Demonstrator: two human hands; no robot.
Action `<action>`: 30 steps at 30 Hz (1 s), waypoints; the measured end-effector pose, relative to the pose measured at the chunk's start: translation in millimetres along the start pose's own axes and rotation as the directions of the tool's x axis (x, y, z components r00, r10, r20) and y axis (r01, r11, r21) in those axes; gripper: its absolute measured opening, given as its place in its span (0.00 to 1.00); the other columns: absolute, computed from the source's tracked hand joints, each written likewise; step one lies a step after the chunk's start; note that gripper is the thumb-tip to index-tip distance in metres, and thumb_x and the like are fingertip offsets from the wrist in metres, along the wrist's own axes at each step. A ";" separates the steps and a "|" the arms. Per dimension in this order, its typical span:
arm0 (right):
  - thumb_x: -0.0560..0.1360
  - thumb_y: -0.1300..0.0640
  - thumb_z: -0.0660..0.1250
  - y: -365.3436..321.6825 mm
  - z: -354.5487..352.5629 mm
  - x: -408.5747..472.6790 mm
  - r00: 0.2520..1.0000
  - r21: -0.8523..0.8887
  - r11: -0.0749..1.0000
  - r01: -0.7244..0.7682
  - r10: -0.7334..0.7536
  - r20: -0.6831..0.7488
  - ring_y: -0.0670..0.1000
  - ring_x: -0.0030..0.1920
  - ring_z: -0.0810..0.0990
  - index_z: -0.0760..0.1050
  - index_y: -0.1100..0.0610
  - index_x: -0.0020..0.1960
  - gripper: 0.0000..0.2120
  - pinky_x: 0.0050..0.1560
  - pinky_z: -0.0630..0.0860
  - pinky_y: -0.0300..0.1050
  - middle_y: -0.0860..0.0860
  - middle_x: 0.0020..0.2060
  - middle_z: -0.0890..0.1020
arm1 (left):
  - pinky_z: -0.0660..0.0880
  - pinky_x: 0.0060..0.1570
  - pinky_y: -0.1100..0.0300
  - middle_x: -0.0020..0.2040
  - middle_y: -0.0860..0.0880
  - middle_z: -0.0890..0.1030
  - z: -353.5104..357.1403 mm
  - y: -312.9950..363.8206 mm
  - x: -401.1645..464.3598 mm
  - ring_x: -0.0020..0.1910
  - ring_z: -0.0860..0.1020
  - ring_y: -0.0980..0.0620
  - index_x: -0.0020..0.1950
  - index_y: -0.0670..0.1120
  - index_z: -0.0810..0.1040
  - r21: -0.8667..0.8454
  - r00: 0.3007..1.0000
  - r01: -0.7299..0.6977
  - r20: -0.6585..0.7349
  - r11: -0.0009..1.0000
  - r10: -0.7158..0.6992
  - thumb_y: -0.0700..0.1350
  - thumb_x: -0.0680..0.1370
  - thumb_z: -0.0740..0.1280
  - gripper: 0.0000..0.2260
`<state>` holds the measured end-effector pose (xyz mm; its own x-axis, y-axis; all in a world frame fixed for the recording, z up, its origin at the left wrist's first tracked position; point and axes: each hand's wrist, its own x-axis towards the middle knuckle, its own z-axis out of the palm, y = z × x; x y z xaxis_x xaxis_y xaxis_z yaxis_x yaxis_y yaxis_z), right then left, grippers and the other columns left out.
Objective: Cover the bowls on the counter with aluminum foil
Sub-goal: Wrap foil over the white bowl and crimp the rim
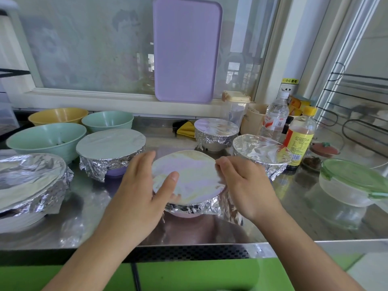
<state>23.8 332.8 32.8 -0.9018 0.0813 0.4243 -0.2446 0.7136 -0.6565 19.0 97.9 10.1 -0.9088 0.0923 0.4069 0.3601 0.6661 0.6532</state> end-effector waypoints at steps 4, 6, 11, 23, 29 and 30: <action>0.85 0.51 0.58 -9.3 -3.5 10.0 0.994 -0.095 0.993 0.075 -0.081 -0.067 0.53 0.41 0.76 0.74 0.61 0.40 0.20 0.44 0.73 0.55 0.53 0.36 0.80 | 0.67 0.71 0.50 0.79 0.53 0.64 -0.8 19.0 -7.2 0.77 0.65 0.51 0.81 0.49 0.61 0.069 0.993 0.106 -0.056 0.992 -0.103 0.71 0.77 0.53 0.39; 0.87 0.55 0.59 -18.0 -2.8 21.5 0.994 0.008 0.996 0.087 -0.087 0.069 0.47 0.51 0.78 0.81 0.61 0.52 0.15 0.55 0.73 0.49 0.50 0.50 0.84 | 0.63 0.77 0.50 0.83 0.52 0.58 -0.1 32.0 -13.0 0.81 0.59 0.51 0.85 0.48 0.52 0.044 0.991 0.133 0.008 0.990 -0.134 0.73 0.76 0.53 0.44; 0.88 0.46 0.56 -19.5 2.5 36.3 0.955 0.047 0.999 -0.018 0.004 0.298 0.51 0.62 0.79 0.78 0.60 0.66 0.21 0.58 0.71 0.35 0.54 0.62 0.84 | 0.61 0.78 0.54 0.83 0.56 0.51 5.6 42.6 -22.8 0.82 0.51 0.57 0.85 0.49 0.41 0.052 0.993 0.098 0.064 0.994 -0.101 0.81 0.69 0.56 0.56; 0.88 0.45 0.54 -4.9 -10.6 4.5 0.972 0.050 0.999 -0.008 -0.004 0.235 0.53 0.45 0.78 0.76 0.62 0.50 0.23 0.52 0.74 0.54 0.55 0.43 0.83 | 0.61 0.67 0.70 0.76 0.71 0.57 -16.8 6.7 -4.1 0.73 0.60 0.72 0.80 0.59 0.53 -0.012 0.973 0.037 0.227 0.999 -0.033 0.75 0.66 0.71 0.50; 0.87 0.55 0.60 -0.1 -7.6 -23.3 0.986 0.218 0.976 -0.012 -0.025 0.166 0.54 0.60 0.78 0.79 0.55 0.64 0.11 0.64 0.70 0.45 0.56 0.59 0.82 | 0.65 0.61 0.69 0.69 0.75 0.64 -12.4 7.7 -18.2 0.66 0.62 0.80 0.74 0.67 0.59 -0.066 0.996 -0.001 0.092 0.998 0.007 0.67 0.75 0.69 0.31; 0.87 0.57 0.60 -1.1 -5.5 -26.6 0.986 0.241 0.970 0.012 -0.052 0.160 0.50 0.58 0.81 0.80 0.51 0.65 0.13 0.61 0.73 0.43 0.50 0.57 0.85 | 0.63 0.63 0.71 0.69 0.76 0.62 -9.4 10.4 -22.0 0.65 0.59 0.82 0.75 0.67 0.58 -0.056 0.998 0.000 0.070 0.998 0.004 0.67 0.76 0.67 0.31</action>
<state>50.1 333.6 25.6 -0.9332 -0.0685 0.3528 -0.3343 0.5257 -0.7822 44.7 95.8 14.0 -0.9198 0.1470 0.3639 0.3717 0.6237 0.6876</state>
